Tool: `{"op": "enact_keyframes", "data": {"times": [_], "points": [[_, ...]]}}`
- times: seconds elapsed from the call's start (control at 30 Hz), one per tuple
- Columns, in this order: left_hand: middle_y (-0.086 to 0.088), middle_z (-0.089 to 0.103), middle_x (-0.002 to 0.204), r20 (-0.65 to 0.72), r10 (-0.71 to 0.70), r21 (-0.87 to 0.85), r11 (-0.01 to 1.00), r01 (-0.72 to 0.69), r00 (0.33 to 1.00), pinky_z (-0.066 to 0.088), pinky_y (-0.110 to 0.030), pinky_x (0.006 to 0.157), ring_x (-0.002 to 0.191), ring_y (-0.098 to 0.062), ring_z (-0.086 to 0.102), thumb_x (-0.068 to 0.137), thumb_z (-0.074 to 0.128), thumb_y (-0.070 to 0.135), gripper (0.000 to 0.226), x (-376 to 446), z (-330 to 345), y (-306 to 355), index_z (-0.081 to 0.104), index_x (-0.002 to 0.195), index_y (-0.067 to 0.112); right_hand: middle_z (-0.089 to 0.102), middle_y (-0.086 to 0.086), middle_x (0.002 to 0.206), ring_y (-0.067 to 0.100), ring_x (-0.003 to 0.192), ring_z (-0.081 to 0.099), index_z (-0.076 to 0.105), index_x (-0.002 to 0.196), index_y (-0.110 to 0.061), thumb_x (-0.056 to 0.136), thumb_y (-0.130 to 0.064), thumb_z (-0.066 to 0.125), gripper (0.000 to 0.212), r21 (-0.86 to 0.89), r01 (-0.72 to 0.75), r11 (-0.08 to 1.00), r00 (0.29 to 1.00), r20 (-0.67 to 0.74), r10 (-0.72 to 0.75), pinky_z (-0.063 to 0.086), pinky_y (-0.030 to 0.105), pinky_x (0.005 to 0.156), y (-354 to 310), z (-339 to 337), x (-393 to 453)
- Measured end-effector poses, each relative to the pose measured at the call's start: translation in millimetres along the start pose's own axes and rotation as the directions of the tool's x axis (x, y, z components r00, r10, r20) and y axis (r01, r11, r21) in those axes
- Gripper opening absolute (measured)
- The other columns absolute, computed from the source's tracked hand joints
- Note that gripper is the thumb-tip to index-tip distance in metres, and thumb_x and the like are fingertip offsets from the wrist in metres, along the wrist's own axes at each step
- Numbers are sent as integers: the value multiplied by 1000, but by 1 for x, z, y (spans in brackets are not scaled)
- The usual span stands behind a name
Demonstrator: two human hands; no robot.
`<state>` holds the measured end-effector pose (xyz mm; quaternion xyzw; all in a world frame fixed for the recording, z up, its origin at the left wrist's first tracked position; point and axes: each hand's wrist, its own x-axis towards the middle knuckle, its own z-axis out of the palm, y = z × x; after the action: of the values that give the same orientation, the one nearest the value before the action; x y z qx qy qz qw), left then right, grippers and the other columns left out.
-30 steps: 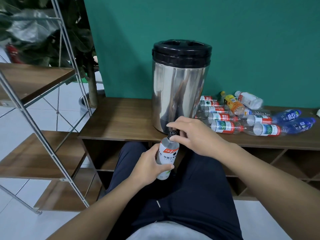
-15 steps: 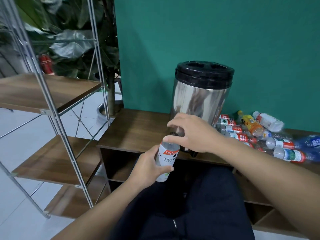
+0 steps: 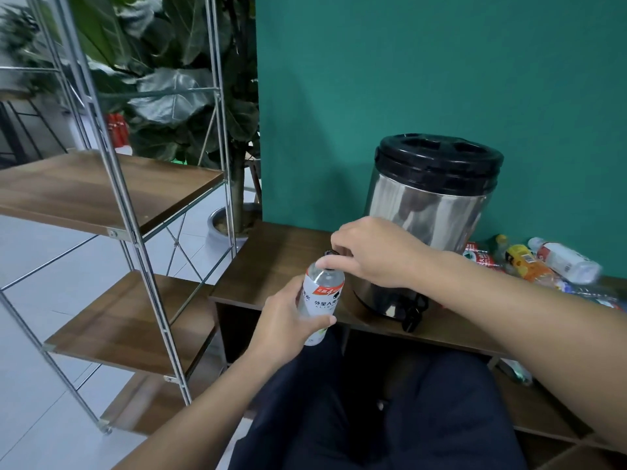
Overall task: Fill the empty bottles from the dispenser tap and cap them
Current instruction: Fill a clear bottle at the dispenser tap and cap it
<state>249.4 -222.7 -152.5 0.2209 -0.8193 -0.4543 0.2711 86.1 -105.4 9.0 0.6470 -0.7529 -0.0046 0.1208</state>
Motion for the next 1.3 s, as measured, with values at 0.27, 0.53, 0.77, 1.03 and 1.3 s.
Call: {"op": "enact_keyframes", "data": {"times": [0.27, 0.53, 0.77, 1.03, 1.3], "points": [[21, 76, 119, -61, -3, 4, 1000, 3, 998, 65, -37, 96, 111, 1, 72, 80, 98, 44, 64, 36, -28, -11, 64, 134, 42, 52, -24, 143, -13, 95, 54, 55, 156, -35, 109, -40, 68, 49, 246, 170, 954, 984, 4, -177, 43, 16, 84, 8, 2, 41], [18, 76, 118, -90, -13, 29, 999, 16, 996, 65, -40, 98, 111, -3, 73, 79, 98, 45, 63, 70, -31, -25, 63, 131, 39, 57, -5, 103, 19, 94, 58, 74, 119, -18, 114, -41, 60, 28, 183, 27, 983, 999, 35, -34, 54, 43, 89, 8, 9, 89], [18, 77, 116, -104, -59, 10, 998, 60, 993, 65, -40, 96, 110, -3, 74, 78, 100, 41, 61, 93, -24, -41, 65, 128, 38, 61, -3, 98, 21, 90, 62, 70, 106, -19, 112, -48, 61, 31, 187, -81, 979, 997, -1, 83, 57, 40, 78, 9, 29, 112], [17, 78, 117, -122, -97, -28, 995, 95, 988, 64, -36, 96, 110, -2, 74, 80, 100, 38, 58, 111, -27, -61, 66, 127, 36, 62, -4, 125, 13, 99, 57, 74, 136, -23, 109, -14, 68, 29, 327, 74, 942, 994, 54, -97, 44, 28, 88, 27, 32, 139], [17, 78, 119, -121, -102, -60, 994, 95, 987, 62, -31, 94, 112, -2, 73, 81, 100, 34, 57, 124, -37, -73, 67, 128, 36, 54, -1, 121, 23, 105, 55, 73, 126, -21, 113, -16, 62, 18, 243, 88, 966, 986, 114, -118, 49, 41, 93, 24, 39, 169]]}}
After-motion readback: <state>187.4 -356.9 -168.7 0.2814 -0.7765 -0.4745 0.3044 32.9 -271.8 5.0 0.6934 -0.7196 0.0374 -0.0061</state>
